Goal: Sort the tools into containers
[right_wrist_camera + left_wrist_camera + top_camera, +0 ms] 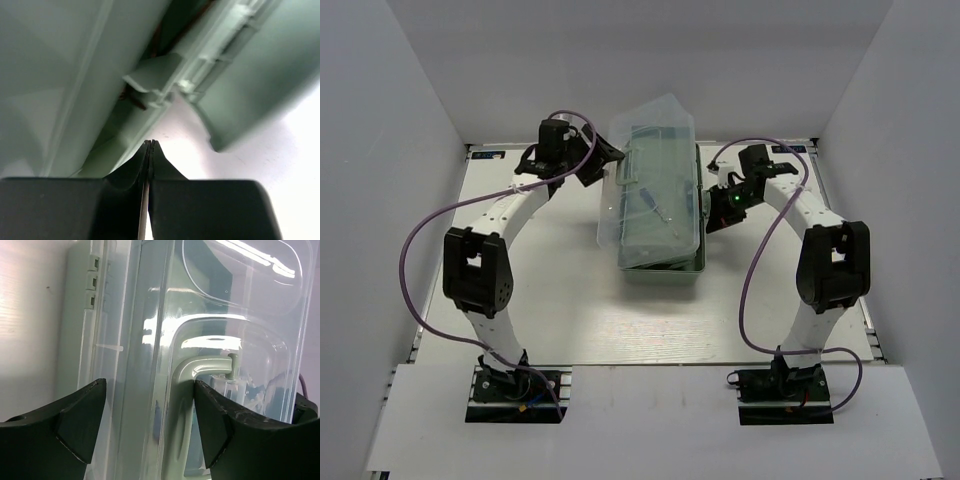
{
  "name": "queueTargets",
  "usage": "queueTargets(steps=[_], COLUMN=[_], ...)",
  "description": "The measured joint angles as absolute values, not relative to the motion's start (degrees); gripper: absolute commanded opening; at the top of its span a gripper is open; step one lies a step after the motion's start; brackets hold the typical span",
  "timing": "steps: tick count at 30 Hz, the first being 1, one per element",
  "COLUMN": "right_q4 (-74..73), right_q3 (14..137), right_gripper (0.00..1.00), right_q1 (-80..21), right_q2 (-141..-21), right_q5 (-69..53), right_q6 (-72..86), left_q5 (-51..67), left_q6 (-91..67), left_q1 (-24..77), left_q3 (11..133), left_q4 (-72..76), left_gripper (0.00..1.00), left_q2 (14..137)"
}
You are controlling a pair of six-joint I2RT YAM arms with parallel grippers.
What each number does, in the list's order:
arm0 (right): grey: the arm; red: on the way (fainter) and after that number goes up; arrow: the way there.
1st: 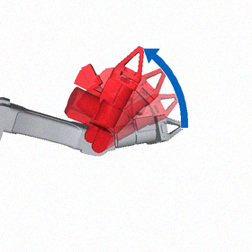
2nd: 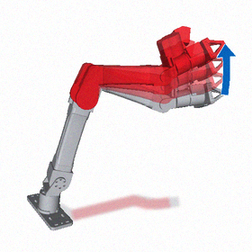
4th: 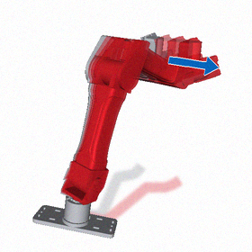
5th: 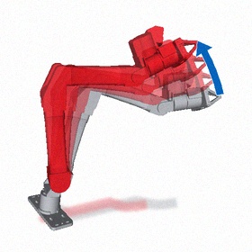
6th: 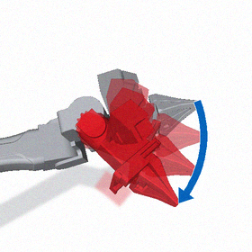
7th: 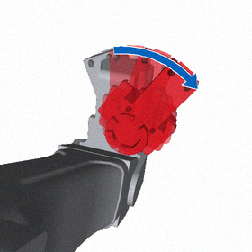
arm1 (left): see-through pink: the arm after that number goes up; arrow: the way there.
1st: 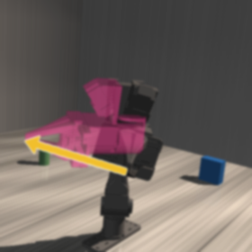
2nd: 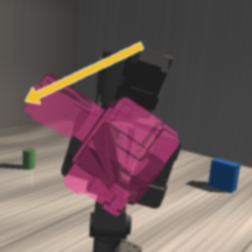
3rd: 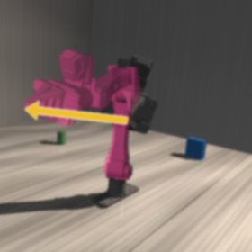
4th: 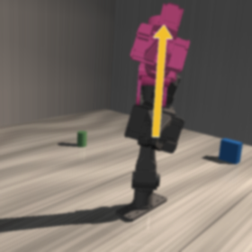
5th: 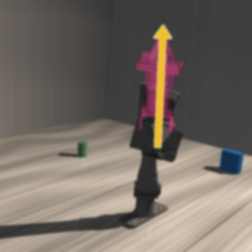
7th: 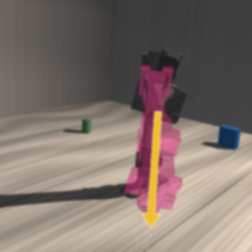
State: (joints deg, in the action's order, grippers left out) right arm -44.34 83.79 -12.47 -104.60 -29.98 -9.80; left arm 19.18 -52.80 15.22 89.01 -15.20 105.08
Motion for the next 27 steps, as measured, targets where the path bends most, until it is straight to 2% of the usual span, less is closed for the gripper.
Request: queueTargets(steps=[4,5,6,9,16,19,20,22,23,25,27], right_q4=[-42.76,-42.06,-41.56,-41.23,-40.34,-40.32,-40.47,-40.23,-40.18,-40.07,-40.18], right_q3=[83.44,82.83,81.95,79.96,76.99,76.2,75.94,75.5,75.16,74.13,73.67], right_gripper=[0.0,0.04,0.16,0.28,0.37,0.54,0.65,0.79,0.9,0.9,0.9], right_q1=[-11.92,-11.6,-11.11,-9.43,-7.57,-7.49,-7.46,-7.44,-7.38,-7.35,-7.42], right_q2=[-103.35,-102.3,-100.95,-96.6,-90.37,-90.3,-90.26,-89.8,-89.19,-86.91,-84.38], right_q5=[-25.47,-24.12,-22.96,-20.91,-20.29,-20.27,-20.25,-20.23,-20.23,-19.62,-18.0], right_q6=[-8.95,-8.95,-8.99,-9.06,-9.63,-9.74,-9.91,-10.76,-11.46,-12.71,-12.03], left_q5=[16.69,15.79,14.72,10.24,4.38,3.33,3.25,3.88,4.84,6.42,7.6], left_q6=[-52.34,-51.88,-51.24,-49.15,-45.63,-44.6,-44.25,-42.11,-40.53,-36.03,-32.12], left_q1=[14.94,14.81,14.7,14.44,13.82,13.37,13.28,13.21,13.06,13.13,13.58], left_q3=[85.52,84.88,84.36,83.46,85.03,86.8,85.95,80.44,76.53,69.38,65.25], left_q4=[-17.5,-19.05,-21.21,-27.22,-32.67,-33.28,-33.26,-32.42,-31.92,-32.58,-34.26], left_gripper=[0.79,0.79,0.79,0.81,0.86,0.86,0.86,0.86,0.88,1.0,1.0], left_q2=[100.64,99.18,97.54,92.6,83.77,83.46,82.89,79.9,77.87,73.93,71.37])
